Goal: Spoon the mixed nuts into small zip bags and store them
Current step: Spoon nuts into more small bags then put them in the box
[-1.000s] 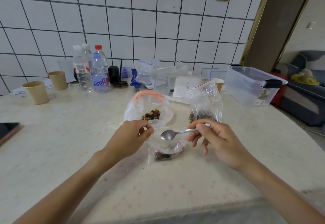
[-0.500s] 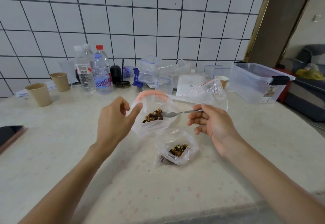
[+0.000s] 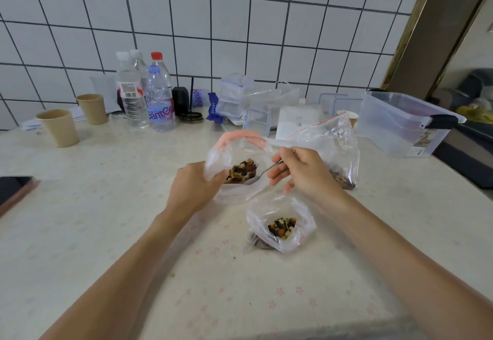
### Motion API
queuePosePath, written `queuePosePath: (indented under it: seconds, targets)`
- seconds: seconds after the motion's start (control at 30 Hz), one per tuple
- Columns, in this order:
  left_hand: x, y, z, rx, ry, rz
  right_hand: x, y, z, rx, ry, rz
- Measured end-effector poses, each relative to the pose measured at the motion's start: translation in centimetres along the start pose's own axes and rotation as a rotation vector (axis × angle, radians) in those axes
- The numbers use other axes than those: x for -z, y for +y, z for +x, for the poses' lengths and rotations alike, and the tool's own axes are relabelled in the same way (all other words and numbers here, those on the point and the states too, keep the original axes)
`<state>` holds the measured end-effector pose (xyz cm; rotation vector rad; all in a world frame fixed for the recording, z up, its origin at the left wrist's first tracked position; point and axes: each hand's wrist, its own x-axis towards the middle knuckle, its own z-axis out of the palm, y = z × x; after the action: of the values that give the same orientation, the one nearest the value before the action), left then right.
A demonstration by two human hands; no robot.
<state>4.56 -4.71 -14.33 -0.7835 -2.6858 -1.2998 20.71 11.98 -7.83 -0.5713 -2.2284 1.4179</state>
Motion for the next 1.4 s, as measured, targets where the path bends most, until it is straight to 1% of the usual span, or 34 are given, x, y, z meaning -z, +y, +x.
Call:
queuePosePath:
  seconds: [0.1, 0.2, 0.33, 0.43, 0.53, 0.6, 0.7, 0.93, 1.13, 1.23, 1.3, 1.4]
  targets:
    - [0.0, 0.1, -0.2, 0.003, -0.036, -0.052, -0.7, 0.5, 0.3, -0.043, -0.022, -0.029]
    - [0.1, 0.6, -0.7, -0.008, -0.069, -0.115, -1.1, 1.0, 0.7, -0.075, -0.026, 0.021]
    - [0.4, 0.9, -1.2, -0.002, -0.087, -0.205, -1.5, 1.8, 1.1, -0.149, -0.051, 0.156]
    - [0.4, 1.0, -1.3, 0.004, -0.099, -0.271, -1.4, 1.9, 1.8, -0.248, -0.068, 0.283]
    - [0.4, 1.1, -1.4, 0.027, -0.125, -0.379, -1.4, 1.7, 2.4, -0.338, -0.068, 0.403]
    - [0.4, 0.9, -1.4, 0.046, -0.144, -0.457, -1.4, 1.7, 2.7, -0.358, -0.052, 0.452]
    - [0.5, 0.9, -1.3, 0.062, -0.154, -0.515, -1.3, 1.7, 3.0, -0.353, -0.031, 0.421]
    - [0.1, 0.7, -1.1, 0.052, -0.121, -0.535, -1.5, 1.9, 2.9, -0.289, -0.144, 0.297]
    - [-0.2, 0.8, -1.4, 0.036, -0.131, -0.577, -2.0, 2.3, 3.9, -0.307, -0.151, 0.283]
    - [-0.3, 1.1, -1.7, 0.01, -0.167, -0.62, -2.1, 2.7, 4.2, -0.328, -0.134, 0.29]
    - [-0.2, 1.2, -1.7, -0.009, -0.181, -0.63, -2.0, 2.8, 4.3, -0.33, -0.086, 0.298]
    - [-0.2, 1.4, -1.6, -0.003, -0.136, -0.632, -1.7, 2.8, 4.4, -0.304, 0.011, 0.278]
